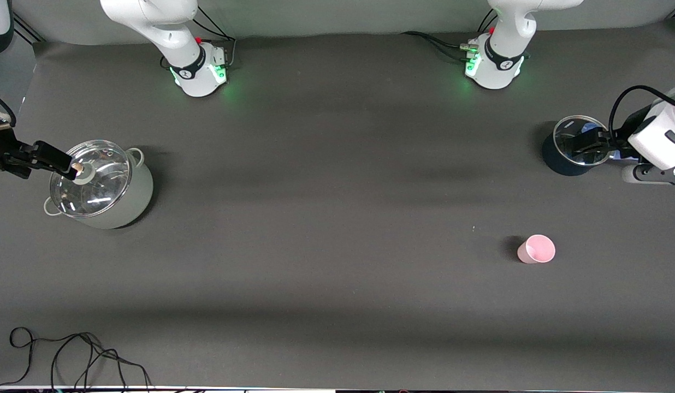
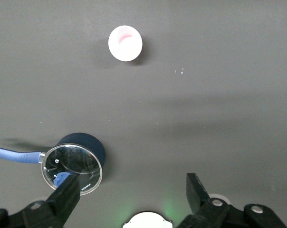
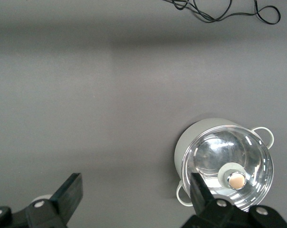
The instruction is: Transfer pink cup from left to right arm
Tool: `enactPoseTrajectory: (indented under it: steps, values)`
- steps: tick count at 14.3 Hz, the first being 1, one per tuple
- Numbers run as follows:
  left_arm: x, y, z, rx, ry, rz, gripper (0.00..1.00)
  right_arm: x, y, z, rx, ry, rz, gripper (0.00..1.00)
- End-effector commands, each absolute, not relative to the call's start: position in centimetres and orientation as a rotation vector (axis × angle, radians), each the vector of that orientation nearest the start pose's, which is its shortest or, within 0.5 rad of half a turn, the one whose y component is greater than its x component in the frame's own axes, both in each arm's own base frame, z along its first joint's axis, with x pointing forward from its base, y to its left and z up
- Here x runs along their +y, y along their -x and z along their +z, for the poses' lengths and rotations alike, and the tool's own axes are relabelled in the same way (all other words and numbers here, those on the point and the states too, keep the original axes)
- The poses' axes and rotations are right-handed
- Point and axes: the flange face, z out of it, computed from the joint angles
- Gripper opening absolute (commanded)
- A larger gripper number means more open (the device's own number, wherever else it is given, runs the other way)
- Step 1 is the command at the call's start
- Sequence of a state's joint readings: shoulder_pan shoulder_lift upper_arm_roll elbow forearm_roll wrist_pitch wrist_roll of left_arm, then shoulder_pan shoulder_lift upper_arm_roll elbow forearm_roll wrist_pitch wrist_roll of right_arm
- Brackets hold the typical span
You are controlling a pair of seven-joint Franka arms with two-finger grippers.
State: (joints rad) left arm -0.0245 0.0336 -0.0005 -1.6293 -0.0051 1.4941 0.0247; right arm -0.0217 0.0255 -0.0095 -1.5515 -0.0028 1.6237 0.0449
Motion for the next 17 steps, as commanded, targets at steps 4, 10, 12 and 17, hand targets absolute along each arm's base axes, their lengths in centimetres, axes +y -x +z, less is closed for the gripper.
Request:
enactPoseTrajectory:
  steps: [4, 10, 12, 17]
  values:
    - [1.9, -56.3, 57.1, 0.043, 3.147, 0.217, 1.00, -2.5, -56.7, 62.9, 0.118, 3.124, -0.079, 1.00]
    - [12.3, -57.3, 54.3, 0.275, 3.202, 0.181, 1.00, -2.5, -56.8, 62.8, 0.120, 3.123, -0.077, 1.00]
    - [15.5, -57.3, 53.1, 0.400, 3.233, 0.148, 1.00, -2.8, -56.8, 62.8, 0.125, 3.123, -0.077, 1.00]
    - [19.9, -59.4, 49.8, 0.752, 3.231, 0.069, 1.00, -2.6, -56.8, 62.9, 0.123, 3.122, -0.079, 1.00]
